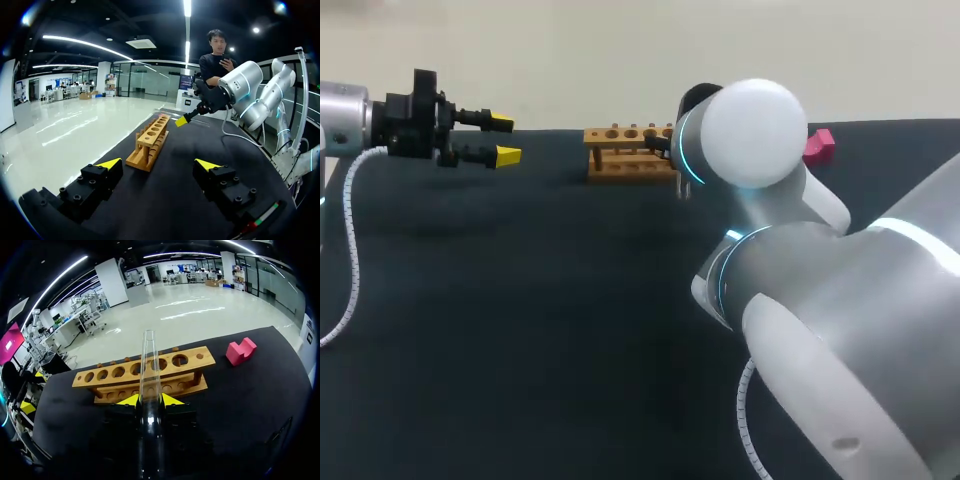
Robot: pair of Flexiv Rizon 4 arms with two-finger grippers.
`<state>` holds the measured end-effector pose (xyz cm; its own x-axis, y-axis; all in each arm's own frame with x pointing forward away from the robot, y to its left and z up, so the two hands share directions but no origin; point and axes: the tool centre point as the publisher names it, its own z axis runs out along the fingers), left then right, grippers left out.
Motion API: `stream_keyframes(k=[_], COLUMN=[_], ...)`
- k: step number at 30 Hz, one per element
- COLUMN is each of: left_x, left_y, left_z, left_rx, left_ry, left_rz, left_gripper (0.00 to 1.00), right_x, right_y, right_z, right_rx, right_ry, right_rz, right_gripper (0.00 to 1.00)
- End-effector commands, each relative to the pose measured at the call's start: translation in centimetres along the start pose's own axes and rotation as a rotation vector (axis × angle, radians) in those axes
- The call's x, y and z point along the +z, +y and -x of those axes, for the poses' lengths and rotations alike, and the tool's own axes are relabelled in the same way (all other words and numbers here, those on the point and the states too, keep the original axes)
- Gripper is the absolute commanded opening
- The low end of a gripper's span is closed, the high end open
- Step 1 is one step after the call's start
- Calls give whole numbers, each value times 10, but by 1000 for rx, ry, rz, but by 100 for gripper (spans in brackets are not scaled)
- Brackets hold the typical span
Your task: Grasp the test tube, adjust it, and insert it.
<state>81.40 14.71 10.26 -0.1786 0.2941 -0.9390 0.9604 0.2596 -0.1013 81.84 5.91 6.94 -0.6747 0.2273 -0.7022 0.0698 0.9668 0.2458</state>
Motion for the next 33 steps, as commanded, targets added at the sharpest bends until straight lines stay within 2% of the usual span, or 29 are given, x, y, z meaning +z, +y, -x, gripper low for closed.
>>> stream_keyframes(k=[1,17,33], left_x=[0,0,0], left_y=[-2,-2,-2], left_z=[-1,-1,-1], left_rx=[3,3,3], left_ry=[-3,-3,-3], left_rz=[5,5,5], left_gripper=[100,100,100], right_x=[11,22,33], right_y=[2,6,6], right_z=[2,-9,-18], right_rx=[3,4,0], right_ry=[8,62,174], right_rz=[1,15,56], right_gripper=[0,0,0])
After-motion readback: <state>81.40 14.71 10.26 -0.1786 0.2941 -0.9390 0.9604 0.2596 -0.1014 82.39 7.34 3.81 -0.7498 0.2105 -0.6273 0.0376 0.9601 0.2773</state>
